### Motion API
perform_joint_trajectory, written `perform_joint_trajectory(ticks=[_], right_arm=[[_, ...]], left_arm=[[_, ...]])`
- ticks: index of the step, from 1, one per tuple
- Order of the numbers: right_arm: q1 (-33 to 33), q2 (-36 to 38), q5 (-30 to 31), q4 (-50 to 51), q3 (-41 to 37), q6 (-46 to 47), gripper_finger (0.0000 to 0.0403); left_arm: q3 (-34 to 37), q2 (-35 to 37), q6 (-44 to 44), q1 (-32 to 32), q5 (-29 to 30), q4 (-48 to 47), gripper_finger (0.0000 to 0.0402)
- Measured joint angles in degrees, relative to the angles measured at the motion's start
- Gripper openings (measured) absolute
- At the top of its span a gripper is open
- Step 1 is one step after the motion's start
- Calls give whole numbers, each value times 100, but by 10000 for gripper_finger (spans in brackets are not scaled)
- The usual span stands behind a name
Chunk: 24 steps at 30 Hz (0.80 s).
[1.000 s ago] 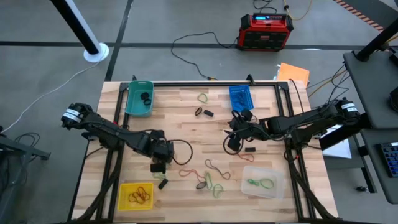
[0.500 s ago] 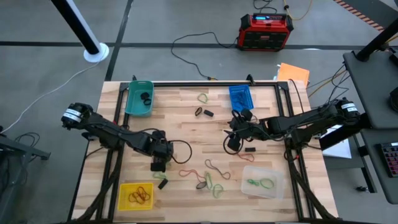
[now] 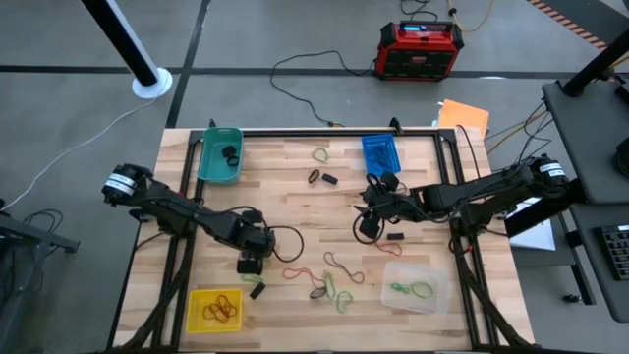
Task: Sort rubber bands into baskets
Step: Put the thick black rubber band into the light blue bin
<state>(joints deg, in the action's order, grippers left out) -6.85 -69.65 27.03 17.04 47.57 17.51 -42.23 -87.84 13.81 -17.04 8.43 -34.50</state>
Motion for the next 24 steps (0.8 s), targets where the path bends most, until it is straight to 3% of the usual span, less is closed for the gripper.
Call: perform_joint_trajectory(ticks=[6,12,19,24], right_arm=[[0,0,0,0,-2,8,185],[0,0,0,0,-2,83,185],[0,0,0,2,-2,95,185],[0,0,2,4,-2,95,185]], left_arm=[[-114,-150,-344,-2,0,15,74],[-125,-98,-599,7,22,45,6],[-125,297,-635,26,168,-64,1],[-125,928,-740,343,887,-393,0]])
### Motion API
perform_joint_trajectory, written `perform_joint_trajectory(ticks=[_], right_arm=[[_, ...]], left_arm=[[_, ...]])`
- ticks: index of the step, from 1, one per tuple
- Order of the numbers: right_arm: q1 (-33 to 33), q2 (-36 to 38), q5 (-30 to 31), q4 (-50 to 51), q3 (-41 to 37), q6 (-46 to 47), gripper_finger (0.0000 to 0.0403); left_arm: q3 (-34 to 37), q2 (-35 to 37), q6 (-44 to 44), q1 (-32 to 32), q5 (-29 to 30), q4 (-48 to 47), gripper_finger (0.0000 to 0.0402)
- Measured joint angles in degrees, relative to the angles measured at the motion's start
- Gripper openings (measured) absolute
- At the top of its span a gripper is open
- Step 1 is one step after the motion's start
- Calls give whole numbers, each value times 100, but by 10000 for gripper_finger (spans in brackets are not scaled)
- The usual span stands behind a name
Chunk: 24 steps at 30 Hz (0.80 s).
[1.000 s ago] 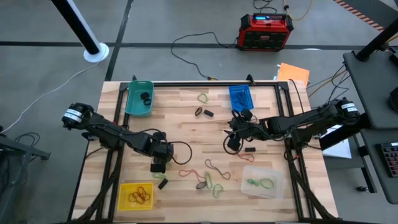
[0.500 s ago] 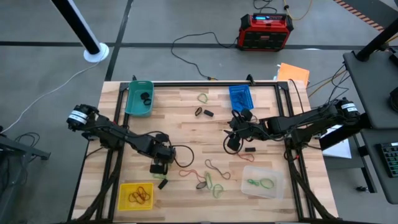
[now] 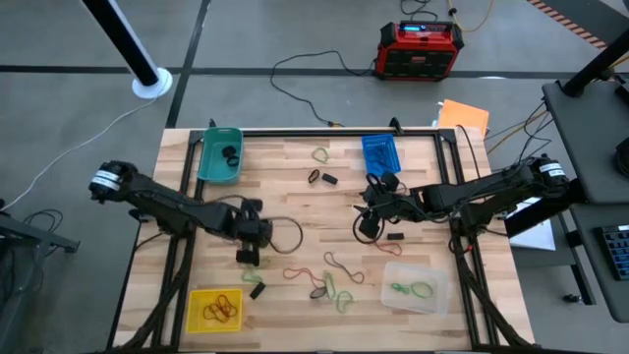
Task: Sort rubber bands into baskets
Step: Put the thick black rubber band into the light blue bin
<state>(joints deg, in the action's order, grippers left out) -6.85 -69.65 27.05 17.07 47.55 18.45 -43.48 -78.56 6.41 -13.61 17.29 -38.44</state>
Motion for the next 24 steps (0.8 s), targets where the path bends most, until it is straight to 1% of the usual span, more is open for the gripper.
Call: perform_joint_trajectory(ticks=[3,8,12,14,20,24], right_arm=[[0,0,0,-13,0,0,185],[0,0,2,-136,0,1,185],[0,0,2,-153,0,11,185],[0,0,1,-152,0,44,185],[0,0,1,-152,0,49,185],[0,0,0,-155,0,64,185]], left_arm=[[0,407,84,588,374,-155,0],[0,867,163,2040,544,-212,0],[0,1022,474,3270,1279,-263,0],[0,1095,487,3794,1343,-258,0],[0,1133,220,4954,1333,-264,0],[0,1006,114,5339,1326,-285,0]])
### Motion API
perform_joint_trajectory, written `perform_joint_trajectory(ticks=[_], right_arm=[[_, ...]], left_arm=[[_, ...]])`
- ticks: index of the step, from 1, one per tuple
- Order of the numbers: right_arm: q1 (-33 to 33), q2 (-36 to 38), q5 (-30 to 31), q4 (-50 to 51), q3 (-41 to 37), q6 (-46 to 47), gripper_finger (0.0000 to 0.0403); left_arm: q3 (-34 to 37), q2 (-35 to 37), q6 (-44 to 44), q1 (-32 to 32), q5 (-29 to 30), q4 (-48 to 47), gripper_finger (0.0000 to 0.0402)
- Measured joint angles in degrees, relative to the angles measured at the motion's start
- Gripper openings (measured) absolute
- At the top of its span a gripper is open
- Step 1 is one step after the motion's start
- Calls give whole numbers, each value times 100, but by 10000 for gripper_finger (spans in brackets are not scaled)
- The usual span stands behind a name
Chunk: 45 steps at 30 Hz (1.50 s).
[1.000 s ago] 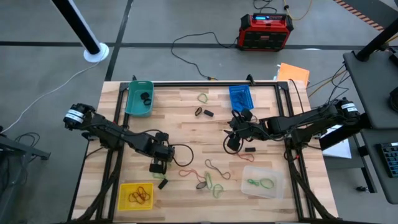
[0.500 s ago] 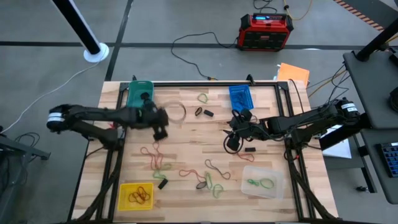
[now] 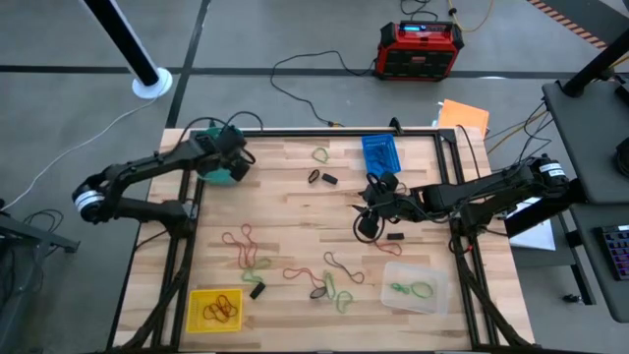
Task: Sort rubber bands into baskets
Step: Put the thick black rubber band into the light blue bin, then put the thin black rubber band into the blue basket
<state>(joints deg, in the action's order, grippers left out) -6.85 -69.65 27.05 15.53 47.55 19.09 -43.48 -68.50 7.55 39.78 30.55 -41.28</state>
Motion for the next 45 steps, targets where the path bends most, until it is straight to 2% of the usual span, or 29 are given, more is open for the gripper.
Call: perform_joint_trajectory(ticks=[9,20,27,32,39,45], right_arm=[[0,0,0,2,0,2,185],[0,0,0,2,0,2,185],[0,0,0,2,0,2,185],[2,0,0,2,0,76,185],[4,0,-2,2,0,345,185],[2,0,-54,10,0,654,185]], left_arm=[[0,-299,51,128,383,-19,11],[0,-330,205,97,407,-85,111],[0,-79,342,-174,406,-138,141],[0,110,614,-761,81,-116,142],[0,371,739,-2187,-103,383,142],[0,492,54,-3596,-706,1375,142]])
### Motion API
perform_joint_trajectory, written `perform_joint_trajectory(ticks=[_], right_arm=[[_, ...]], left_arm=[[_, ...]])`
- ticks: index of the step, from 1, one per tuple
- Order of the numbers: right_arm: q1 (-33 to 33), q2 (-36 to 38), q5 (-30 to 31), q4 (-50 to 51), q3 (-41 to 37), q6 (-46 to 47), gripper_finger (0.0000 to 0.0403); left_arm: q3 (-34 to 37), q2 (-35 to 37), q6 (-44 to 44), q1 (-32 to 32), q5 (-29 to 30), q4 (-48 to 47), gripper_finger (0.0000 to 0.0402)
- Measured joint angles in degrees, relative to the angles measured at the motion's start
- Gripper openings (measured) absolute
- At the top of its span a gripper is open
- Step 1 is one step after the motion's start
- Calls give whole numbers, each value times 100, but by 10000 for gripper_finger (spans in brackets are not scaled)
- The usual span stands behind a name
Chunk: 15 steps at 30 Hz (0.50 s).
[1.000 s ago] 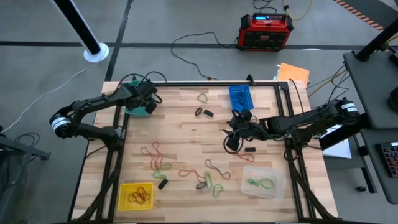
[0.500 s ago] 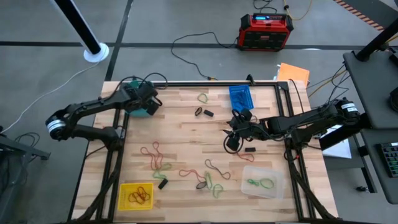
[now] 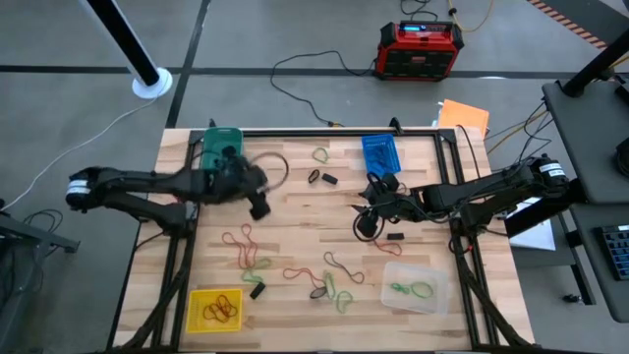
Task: Sort rubber bands into baskets
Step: Put the thin black rubber band into the blue basket
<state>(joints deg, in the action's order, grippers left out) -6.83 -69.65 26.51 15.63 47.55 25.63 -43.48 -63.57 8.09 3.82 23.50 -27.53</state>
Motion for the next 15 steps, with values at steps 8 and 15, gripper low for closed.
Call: perform_joint_trajectory(ticks=[8,15], right_arm=[[22,-95,-922,60,63,454,185],[22,-665,-1205,1243,577,807,185]], left_arm=[[0,-13,-928,-1439,-66,699,142],[0,-15,-779,-1846,-58,785,142]])
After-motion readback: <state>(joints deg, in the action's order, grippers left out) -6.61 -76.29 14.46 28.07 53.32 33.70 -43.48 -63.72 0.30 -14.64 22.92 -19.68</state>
